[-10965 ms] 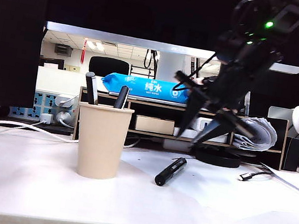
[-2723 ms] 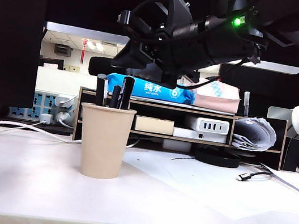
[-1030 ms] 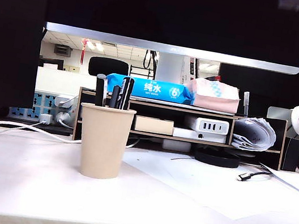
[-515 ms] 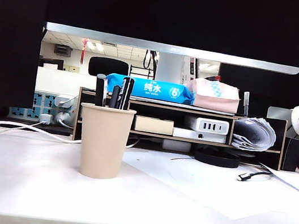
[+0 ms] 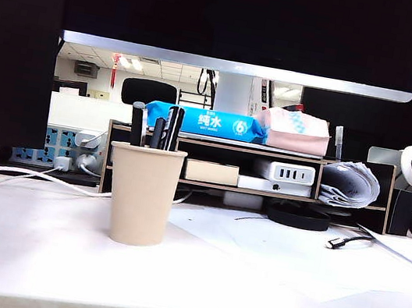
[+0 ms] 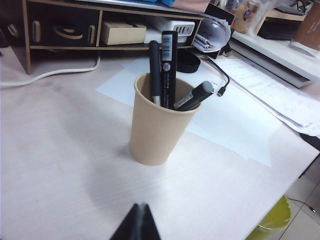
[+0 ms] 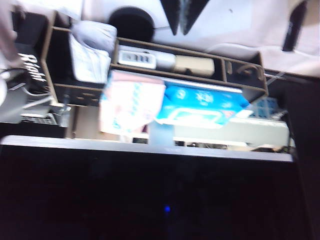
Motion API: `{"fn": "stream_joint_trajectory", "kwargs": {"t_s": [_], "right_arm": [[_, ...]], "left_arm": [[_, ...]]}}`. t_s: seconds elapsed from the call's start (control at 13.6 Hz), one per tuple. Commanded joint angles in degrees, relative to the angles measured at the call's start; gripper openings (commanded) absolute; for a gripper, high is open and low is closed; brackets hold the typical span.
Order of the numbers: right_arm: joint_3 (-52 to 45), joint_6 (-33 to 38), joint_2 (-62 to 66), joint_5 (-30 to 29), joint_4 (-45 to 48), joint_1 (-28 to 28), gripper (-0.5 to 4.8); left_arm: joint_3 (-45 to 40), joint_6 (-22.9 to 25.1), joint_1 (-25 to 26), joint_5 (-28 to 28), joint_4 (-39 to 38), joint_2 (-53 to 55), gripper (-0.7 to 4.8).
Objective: Pick up the marker and insert it into the paper cup.
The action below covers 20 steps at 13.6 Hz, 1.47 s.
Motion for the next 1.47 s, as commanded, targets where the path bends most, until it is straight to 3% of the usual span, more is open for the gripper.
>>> {"fn": "stream_joint_trajectory", "kwargs": {"t_s": [0.07, 0.22, 0.52, 0.96, 1.47], "right_arm": [[0.13, 0.72, -0.22, -2.08, -7.96, -8.66, -0.01], [0.07, 0.68, -0.31, -1.16, -13.25, -12.31, 0.00], [-9.97, 4.52, -5.44, 1.62, -11.41, -14.53, 0.00], [-21.62, 8.92, -11.28, 1.55, -5.25, -14.47, 0.00], [-23.08, 9.22, -11.28, 2.10, -3.23, -12.83, 0.00]], "left_arm": [[-0.13, 0.04, -0.02, 0.00, -0.63, 0.02, -0.05], [-0.13, 0.04, -0.02, 0.00, -0.63, 0.02, -0.05], [-0.13, 0.07, -0.02, 0.00, -0.61, 0.02, -0.05], [-0.13, 0.04, -0.02, 0.00, -0.63, 0.02, -0.05], [-0.13, 0.04, -0.02, 0.02, -0.63, 0.02, -0.05]]}}
